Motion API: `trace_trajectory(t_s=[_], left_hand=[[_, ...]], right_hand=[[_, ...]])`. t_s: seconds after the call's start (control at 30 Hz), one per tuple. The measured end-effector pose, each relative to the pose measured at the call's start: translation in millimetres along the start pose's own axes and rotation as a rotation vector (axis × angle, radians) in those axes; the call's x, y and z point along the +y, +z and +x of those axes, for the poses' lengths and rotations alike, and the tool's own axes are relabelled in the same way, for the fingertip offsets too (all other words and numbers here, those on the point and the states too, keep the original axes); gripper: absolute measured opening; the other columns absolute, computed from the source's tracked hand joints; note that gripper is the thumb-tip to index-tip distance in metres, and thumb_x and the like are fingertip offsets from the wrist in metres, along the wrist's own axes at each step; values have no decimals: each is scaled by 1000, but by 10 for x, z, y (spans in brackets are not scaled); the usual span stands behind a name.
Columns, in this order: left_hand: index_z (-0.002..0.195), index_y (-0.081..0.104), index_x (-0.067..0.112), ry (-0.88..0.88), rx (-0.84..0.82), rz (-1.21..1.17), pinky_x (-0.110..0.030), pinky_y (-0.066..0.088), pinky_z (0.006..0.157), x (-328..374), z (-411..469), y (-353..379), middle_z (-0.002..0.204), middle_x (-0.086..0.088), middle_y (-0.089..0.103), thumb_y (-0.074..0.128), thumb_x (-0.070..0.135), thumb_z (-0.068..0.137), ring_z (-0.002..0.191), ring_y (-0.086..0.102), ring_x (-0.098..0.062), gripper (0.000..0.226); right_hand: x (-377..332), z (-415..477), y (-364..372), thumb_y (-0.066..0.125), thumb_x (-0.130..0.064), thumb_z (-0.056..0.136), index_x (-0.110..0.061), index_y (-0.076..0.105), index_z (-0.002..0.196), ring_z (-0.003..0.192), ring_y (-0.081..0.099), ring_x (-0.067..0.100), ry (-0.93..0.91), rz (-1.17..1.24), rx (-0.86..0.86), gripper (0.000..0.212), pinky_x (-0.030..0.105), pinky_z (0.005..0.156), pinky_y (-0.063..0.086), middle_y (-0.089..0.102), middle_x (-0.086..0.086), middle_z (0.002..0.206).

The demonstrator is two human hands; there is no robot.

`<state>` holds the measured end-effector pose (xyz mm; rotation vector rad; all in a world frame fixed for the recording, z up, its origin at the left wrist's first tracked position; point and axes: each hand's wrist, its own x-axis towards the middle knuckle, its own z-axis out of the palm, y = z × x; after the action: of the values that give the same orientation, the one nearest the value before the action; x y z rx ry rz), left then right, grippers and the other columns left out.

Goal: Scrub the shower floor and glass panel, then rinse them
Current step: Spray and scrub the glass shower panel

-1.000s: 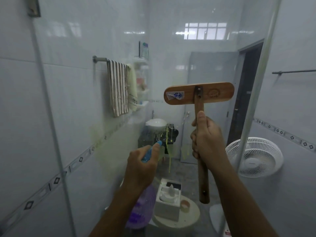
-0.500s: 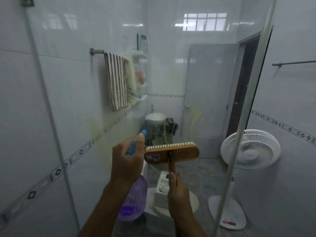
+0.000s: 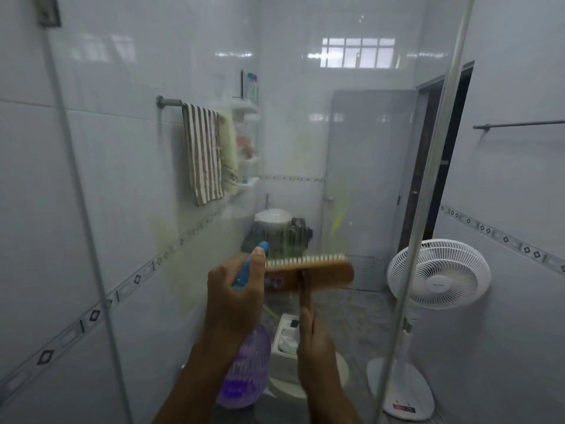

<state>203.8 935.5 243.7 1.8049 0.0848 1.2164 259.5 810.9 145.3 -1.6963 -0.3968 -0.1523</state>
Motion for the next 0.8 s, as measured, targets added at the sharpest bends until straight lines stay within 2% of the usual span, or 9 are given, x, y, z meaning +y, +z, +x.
trace_trajectory(t_s=[0.07, 0.13, 0.23, 0.3, 0.37, 0.47, 0.57, 0.7, 0.8], left_hand=[[69, 64, 7, -5, -7, -2, -48, 53, 45, 3, -8, 25, 59, -8, 63, 51, 48, 97, 50, 64, -20, 51], [67, 63, 9, -15, -20, 0, -47, 52, 44, -19, 3, 54, 58, -8, 62, 50, 49, 95, 49, 63, -21, 51], [65, 60, 10, -2, -41, 21, -49, 49, 42, -48, 29, 107, 55, -8, 60, 47, 56, 92, 48, 61, -28, 55], [61, 57, 8, 7, -48, 33, -49, 47, 41, -45, 28, 154, 52, -11, 56, 46, 57, 91, 46, 57, -30, 58], [58, 55, 8, -19, -68, 17, -50, 46, 41, -48, 32, 201, 51, -14, 54, 46, 60, 91, 44, 54, -34, 62], [57, 56, 13, -47, -134, 43, -50, 50, 44, -77, 42, 232, 49, -6, 56, 44, 68, 90, 43, 57, -28, 65], [62, 60, 16, -22, -152, 23, -51, 51, 45, 14, 70, 214, 53, -5, 59, 46, 67, 92, 44, 58, -22, 61], [65, 61, 2, 4, -96, -33, -55, 48, 43, 100, 157, 184, 55, -15, 58, 50, 49, 97, 48, 58, -33, 58], [64, 60, -4, -4, -54, -31, -55, 45, 39, 79, 179, 152, 54, -20, 57, 53, 47, 99, 48, 56, -40, 61]], right_hand=[[192, -124, -30, 29, -61, 95, -22, 61, 93, 78, 64, 9, 58, -83, 14, 50, 11, 60, 43, 63, -1, 78], [81, -13, -129, 26, -76, 87, -20, 64, 88, 70, 62, 7, -7, -82, 66, 67, 16, 57, 43, 65, -3, 72], [-538, 363, -331, 33, -55, 97, -20, 63, 91, 55, 56, 1, -120, 16, 81, 46, 15, 48, 41, 61, -10, 62], [-993, 620, -475, 32, -52, 100, -21, 61, 94, 58, 57, 5, -221, -10, 82, 43, 19, 50, 43, 60, -6, 67], [-1243, 776, -569, 31, -51, 101, -23, 57, 86, 54, 54, 9, -274, -30, 104, 41, 25, 50, 43, 54, -5, 63], [-1295, 779, -643, 31, -48, 102, -26, 51, 78, 50, 50, 5, -284, -41, 119, 38, 17, 46, 40, 48, -8, 57], [-1258, 703, -645, 31, -47, 102, -28, 50, 79, 51, 48, 1, -272, -39, 100, 35, 12, 44, 38, 48, -10, 58], [-1318, 745, -623, 32, -53, 100, -27, 50, 77, 48, 45, 11, -270, -43, 104, 39, 28, 49, 41, 45, -6, 56], [-1394, 801, -605, 31, -56, 99, -26, 48, 76, 46, 41, 12, -252, -9, 86, 41, 28, 48, 38, 42, -4, 55]])
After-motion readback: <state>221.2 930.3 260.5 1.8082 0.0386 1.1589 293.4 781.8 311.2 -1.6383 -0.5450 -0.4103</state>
